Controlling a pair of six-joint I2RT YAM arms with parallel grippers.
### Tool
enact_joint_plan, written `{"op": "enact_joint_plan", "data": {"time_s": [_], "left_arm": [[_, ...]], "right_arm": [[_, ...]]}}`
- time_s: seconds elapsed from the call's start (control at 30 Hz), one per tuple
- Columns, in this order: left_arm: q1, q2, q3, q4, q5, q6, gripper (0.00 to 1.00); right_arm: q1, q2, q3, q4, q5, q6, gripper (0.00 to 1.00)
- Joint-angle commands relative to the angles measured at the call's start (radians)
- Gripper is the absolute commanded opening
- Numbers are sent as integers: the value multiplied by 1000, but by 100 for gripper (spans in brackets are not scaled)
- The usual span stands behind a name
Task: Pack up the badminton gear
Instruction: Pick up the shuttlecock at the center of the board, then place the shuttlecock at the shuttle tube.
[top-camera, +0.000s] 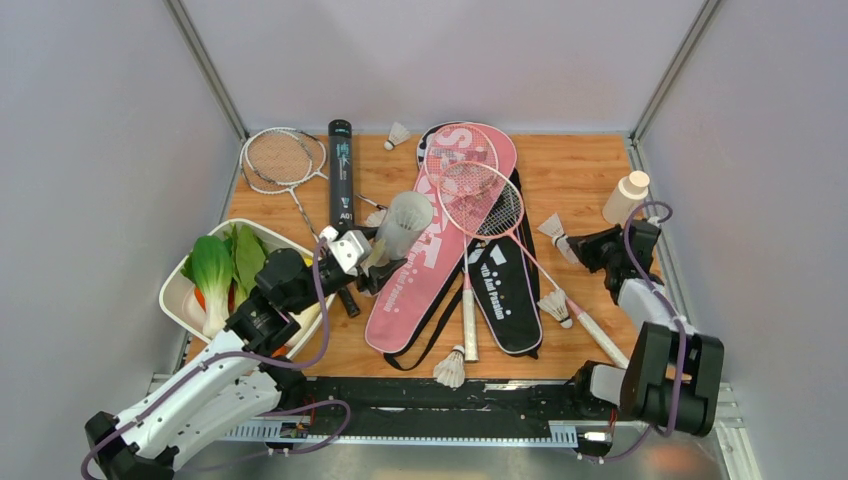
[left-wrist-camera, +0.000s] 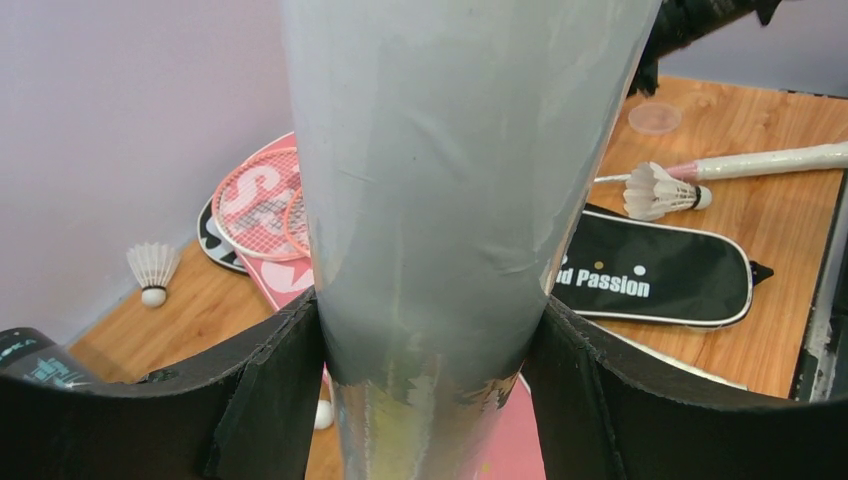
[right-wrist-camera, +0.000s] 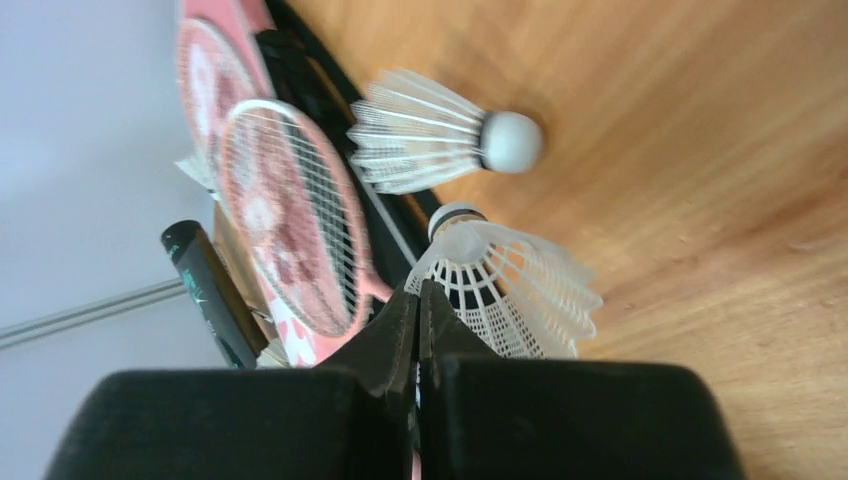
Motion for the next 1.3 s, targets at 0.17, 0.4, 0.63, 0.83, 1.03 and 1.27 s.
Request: {"op": "enact_joint_plan", "data": {"time_s": [0.17, 0.4, 0.63, 0.83, 1.03, 1.27], "left_arm": [[1, 55, 163, -108, 0, 50, 0], [0, 110, 199, -157, -30, 109, 0], [0, 185, 229, -204, -67, 114, 0], [-1, 199, 203, -202, -70, 149, 0], [-13, 254, 242, -225, -108, 225, 0], [-44, 312, 315, -240, -128, 307, 0]], "right_arm": [[16, -355, 334, -175, -44, -410, 0], [217, -307, 745, -345, -140, -680, 0], [383, -264, 867, -418, -135, -739, 0], [414, -267, 881, -427, -377, -761, 0], [462, -265, 955, -511, -477, -757, 0], [523, -265, 979, -610, -531, -750, 0]]}}
